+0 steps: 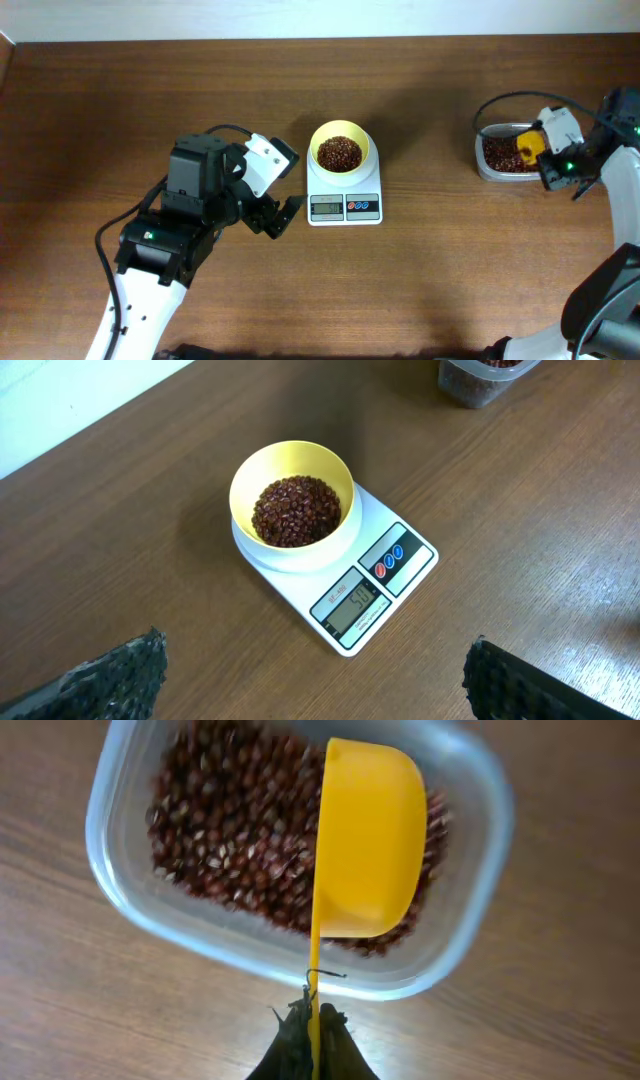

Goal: Scoop item into bowl and weigh 50g on scale
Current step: 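Lower the scoop into the bean container with the right gripper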

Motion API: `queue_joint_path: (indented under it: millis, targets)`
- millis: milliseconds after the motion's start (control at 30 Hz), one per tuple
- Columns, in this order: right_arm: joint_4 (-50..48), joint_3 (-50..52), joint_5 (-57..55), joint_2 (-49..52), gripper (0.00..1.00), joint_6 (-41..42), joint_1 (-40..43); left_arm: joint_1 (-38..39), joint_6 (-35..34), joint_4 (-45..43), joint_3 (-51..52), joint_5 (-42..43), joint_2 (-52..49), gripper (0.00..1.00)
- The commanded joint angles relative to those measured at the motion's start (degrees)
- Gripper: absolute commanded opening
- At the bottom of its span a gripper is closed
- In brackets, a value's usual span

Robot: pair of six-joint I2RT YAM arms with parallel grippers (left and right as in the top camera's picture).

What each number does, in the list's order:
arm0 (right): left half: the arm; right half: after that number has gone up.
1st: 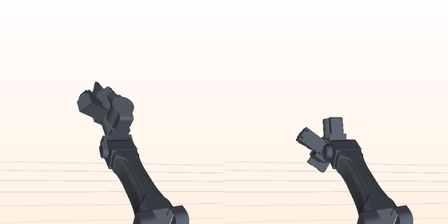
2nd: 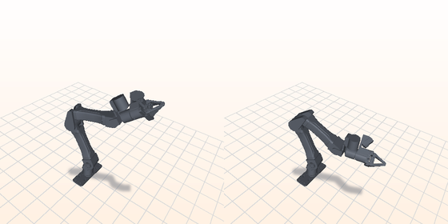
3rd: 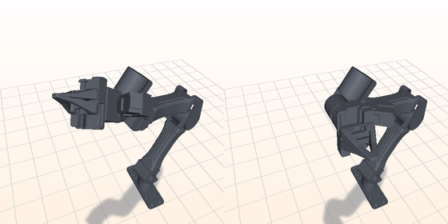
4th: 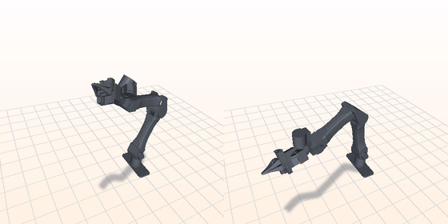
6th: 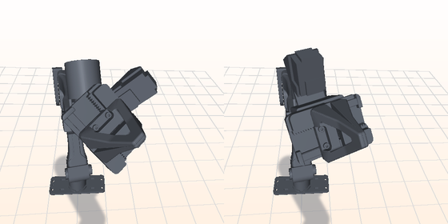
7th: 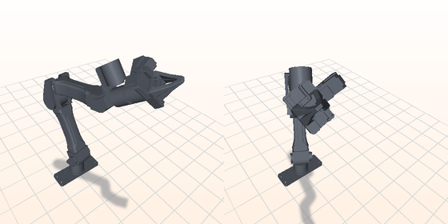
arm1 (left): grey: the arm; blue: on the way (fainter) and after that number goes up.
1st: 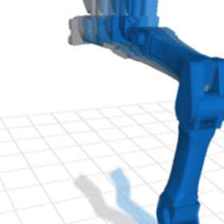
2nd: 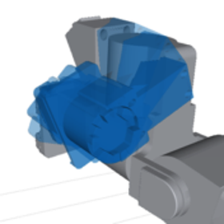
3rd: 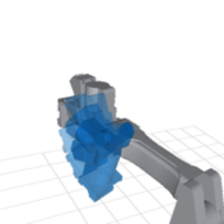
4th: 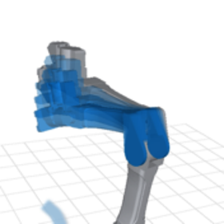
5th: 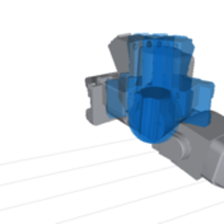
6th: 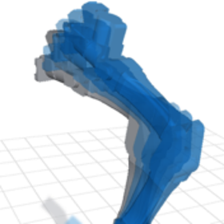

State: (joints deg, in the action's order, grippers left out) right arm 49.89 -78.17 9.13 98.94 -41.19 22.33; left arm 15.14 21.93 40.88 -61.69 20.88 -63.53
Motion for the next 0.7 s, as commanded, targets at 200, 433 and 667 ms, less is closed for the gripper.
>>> queue_joint_path:
  millis: [200,433,667]
  targets:
    - [1.40,-2.43,-0.98,-1.62,0.04,-0.59,-0.61,-0.20,0.90,-0.09,0.15,0.76,0.22,0.99]
    - [1.81,-2.43,-0.96,-1.62,0.04,-0.39,-0.61,-0.20,0.90,-0.09,0.15,0.76,0.22,0.99]
    - [1.81,-2.43,-0.98,-1.62,0.04,-0.39,-0.61,-0.20,0.87,-0.09,0.15,0.76,0.22,0.99]
